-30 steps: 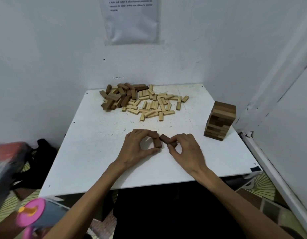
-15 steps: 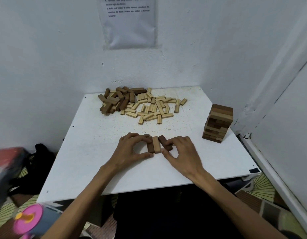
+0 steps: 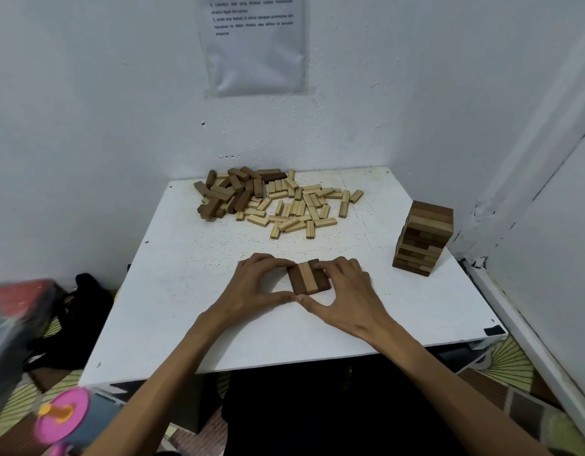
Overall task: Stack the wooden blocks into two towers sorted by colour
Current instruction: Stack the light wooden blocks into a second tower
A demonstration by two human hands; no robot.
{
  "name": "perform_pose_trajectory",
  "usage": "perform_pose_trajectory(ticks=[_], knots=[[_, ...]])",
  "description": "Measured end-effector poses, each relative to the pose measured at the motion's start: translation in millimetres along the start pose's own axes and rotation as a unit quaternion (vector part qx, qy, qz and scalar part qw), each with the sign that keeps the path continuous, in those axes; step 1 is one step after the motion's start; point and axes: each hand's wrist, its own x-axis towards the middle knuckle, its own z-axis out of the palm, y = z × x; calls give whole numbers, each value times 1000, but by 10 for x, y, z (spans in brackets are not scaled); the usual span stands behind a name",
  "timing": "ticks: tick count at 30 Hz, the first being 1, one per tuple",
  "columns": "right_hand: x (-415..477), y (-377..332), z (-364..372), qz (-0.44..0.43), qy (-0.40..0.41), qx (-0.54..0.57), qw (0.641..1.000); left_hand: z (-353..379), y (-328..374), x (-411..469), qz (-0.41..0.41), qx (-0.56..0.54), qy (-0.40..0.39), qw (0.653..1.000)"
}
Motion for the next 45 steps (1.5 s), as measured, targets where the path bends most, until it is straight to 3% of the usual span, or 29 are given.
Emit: perform_pose_trajectory(ticks=[4,15,33,45], knots=[[-2,4,-19,-10,-10,-7,1000,-5,8,-25,11,6,-11,1000],[433,378,-327,-84,-197,107,971,117,56,36,13,18,20,1000],[373,364,-210,-132,-105,176,970,120,95,59,13,-8,18,1000],[274,298,-323,-168,-48,170,970,-28,267,136,88,-76,-4,993]])
